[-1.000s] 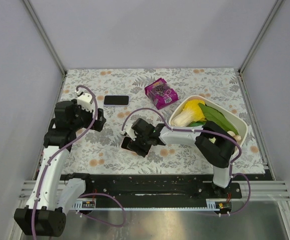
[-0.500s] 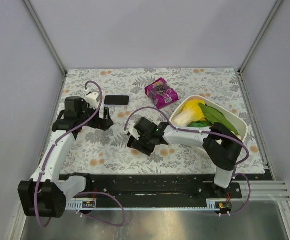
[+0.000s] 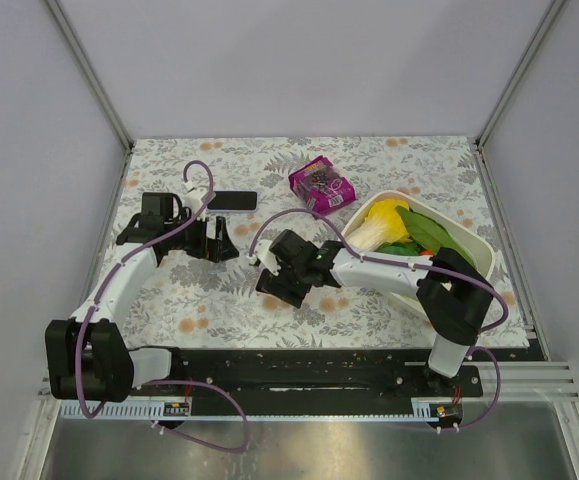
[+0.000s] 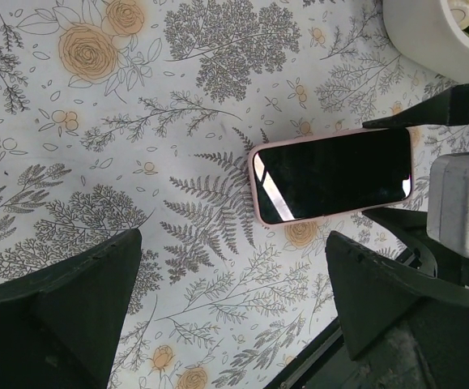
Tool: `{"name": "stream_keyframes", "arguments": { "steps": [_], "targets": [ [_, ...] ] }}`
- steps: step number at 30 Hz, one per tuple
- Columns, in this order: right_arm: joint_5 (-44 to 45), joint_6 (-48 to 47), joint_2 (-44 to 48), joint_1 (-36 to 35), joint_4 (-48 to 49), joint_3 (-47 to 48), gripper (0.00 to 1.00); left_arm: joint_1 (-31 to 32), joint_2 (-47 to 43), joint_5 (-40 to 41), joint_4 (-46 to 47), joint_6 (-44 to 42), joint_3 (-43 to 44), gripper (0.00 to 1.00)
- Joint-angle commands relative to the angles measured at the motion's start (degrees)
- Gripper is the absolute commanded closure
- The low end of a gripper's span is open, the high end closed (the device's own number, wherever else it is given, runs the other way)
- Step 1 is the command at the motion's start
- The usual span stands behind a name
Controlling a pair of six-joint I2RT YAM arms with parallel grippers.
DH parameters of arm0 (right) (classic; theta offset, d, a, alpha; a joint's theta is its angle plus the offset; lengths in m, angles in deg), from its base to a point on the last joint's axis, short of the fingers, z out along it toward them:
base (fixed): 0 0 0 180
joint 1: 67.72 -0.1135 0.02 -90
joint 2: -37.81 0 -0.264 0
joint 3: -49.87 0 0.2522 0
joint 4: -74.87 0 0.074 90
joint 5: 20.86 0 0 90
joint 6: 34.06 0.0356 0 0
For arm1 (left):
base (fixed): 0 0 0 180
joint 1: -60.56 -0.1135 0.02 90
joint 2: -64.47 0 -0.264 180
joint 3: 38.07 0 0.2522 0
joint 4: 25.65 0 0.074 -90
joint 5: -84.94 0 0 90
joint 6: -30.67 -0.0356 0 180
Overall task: Take the phone out of the phone case
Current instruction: Pick up the phone at the center of the board.
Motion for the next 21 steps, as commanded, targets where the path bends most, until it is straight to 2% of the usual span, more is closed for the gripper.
{"name": "stream_keyframes", "arguments": {
  "steps": [1,6,13,19,21],
  "targets": [
    [0.35,-0.49,3.08,0.81,1.48,3.82,1.0,-0.08,0.19,-2.95,2.31,-0.06,2.34,0.01],
    [-2.54,-1.1,0.1,1.25,1.48,2.33,1.0,-0.08,-1.04,-2.69,1.87,-0.23,2.43,0.01],
    [-5.19,-2.34,-4.12,1.25,2.01,0.31,0.84,-0.17,-2.18,-2.51,0.29,-1.02,2.52,0.01],
    [-6.42,-2.86,-5.88,1.33,2.27,-0.4,0.78,-0.08,-3.06,-2.34,0.03,-1.73,2.08,0.01],
    [-6.51,-3.21,-6.15,1.33,2.27,-0.66,0.72,-0.08,-3.15,-2.25,-0.23,-1.9,1.99,0.01]
  ]
}}
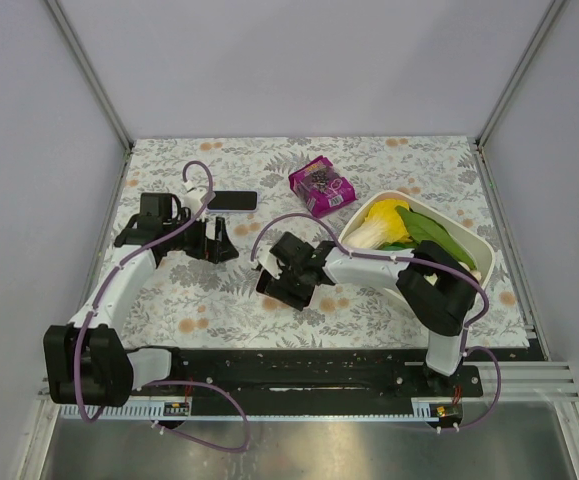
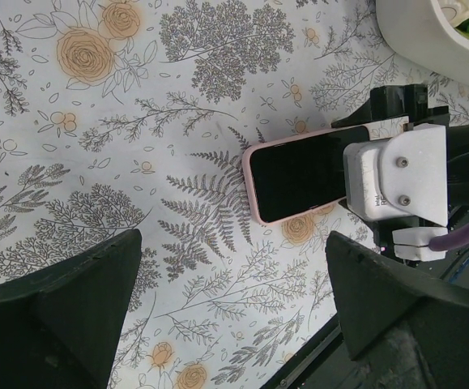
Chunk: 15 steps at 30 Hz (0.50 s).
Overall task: Take the phone out of the phone case
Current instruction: Pick up the phone at the center of the board.
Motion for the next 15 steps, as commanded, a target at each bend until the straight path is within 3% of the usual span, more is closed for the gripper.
{"name": "stream_keyframes", "arguments": {
  "steps": [1,10,15],
  "targets": [
    [-3.43,-1.77,-0.51,-0.15,1.68,-0.7,0.68,-0.08,-2.06,-1.7,0.29,-1.6,2.08,0.01],
    [-7.11,-4.05,-1.3,0.2,-1.74,-1.32,0.33,-0.08,-3.11,-1.53,-0.33,-2.3,1.9,0.01],
    [-7.91,-5.64,-1.3,0.29,-2.97,-1.5,0.2,-0.08,-3.11,-1.44,-0.5,-2.74,1.9,0.01]
  ]
}}
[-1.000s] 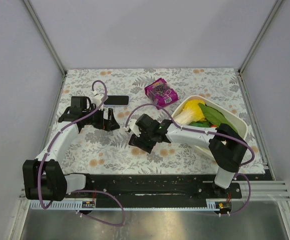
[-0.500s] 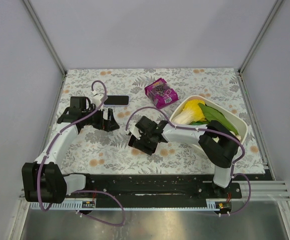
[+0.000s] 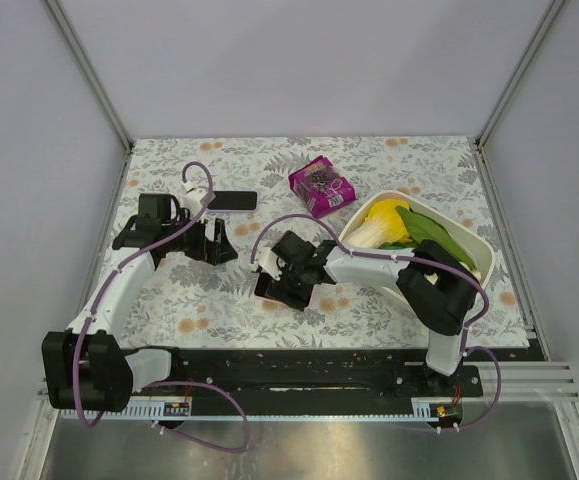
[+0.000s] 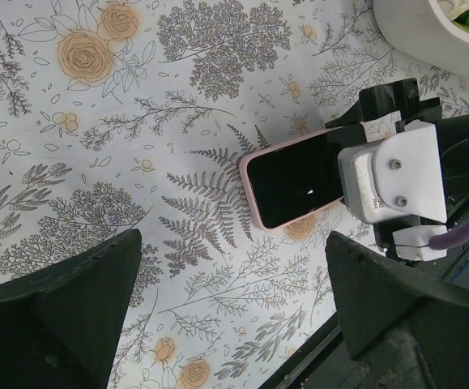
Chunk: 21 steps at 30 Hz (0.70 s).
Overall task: Take the phone out of the phone case
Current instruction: Pick up the phone at the center of the board.
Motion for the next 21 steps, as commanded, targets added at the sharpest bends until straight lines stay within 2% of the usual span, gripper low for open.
{"name": "stream_keyframes", "arguments": {
  "steps": [1,8,15,21],
  "targets": [
    [-4.35,-2.21,-1.34,-0.33,-3.85,-1.15,0.17,-0.08,-1.52,-1.35,0.59,-1.41,1.99,0.01],
    [-6.01,-2.39,-2.75,0.11,-5.69,-0.19,0.01,-0.08,-1.87,-1.18,0.24,-1.67,1.9,0.01],
    [-5.59,-1.51,-4.86,0.2,-7.19,1.57,0.0,-0.09,-2.31,-1.18,0.06,-1.85,1.81,0.01],
    [-2.94,0.07,-6.53,0.2,-6.49,2.02,0.08,-0.08,-2.66,-1.44,0.15,-1.67,1.9,0.01]
  ]
}}
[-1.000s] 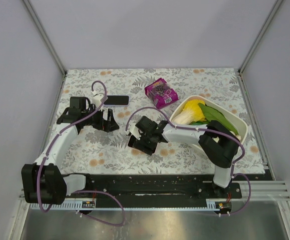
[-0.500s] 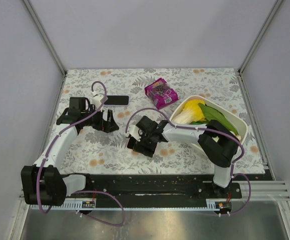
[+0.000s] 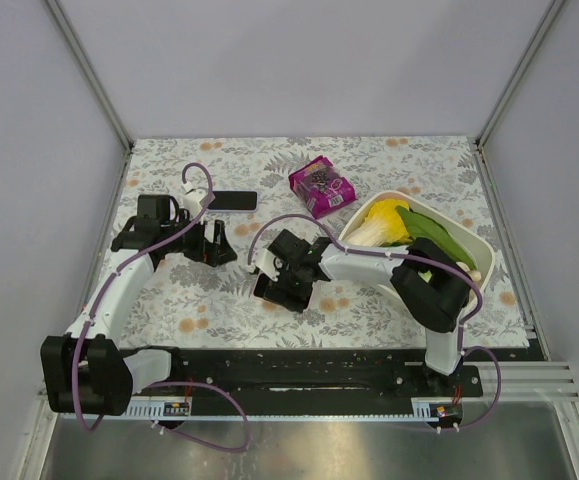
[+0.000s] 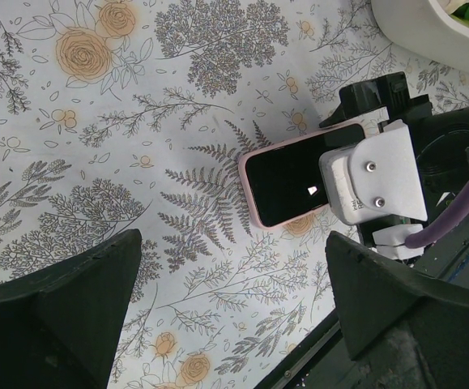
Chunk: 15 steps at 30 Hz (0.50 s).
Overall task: Take the phone out of the phone case
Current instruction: Pick up the phone at the center of the board.
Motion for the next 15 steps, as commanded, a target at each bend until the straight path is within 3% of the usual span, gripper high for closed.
{"name": "stream_keyframes", "arguments": {
  "steps": [1,4,7,13,15],
  "targets": [
    [-0.04,2.19,-4.41,0.14,-2.29,-1.33,0.11,-0.08,-1.57,-1.55,1.26,-0.82,1.9,0.01],
    [0.32,3.16,-4.24,0.14,-1.24,-2.12,0.22,-0.08,-1.74,-1.46,1.35,-0.91,1.9,0.01],
    [0.41,3.86,-3.71,0.14,-0.36,-3.09,0.41,-0.08,-1.92,-1.2,1.26,-0.82,1.64,0.01],
    [0.76,3.95,0.85,0.14,-0.09,-3.53,0.89,-0.09,-0.96,-0.76,1.26,-0.9,1.29,0.01],
    [1.02,4.04,2.96,0.14,0.0,-3.09,0.99,-0.08,-0.43,-0.93,1.44,-0.91,1.29,0.01]
  ]
}}
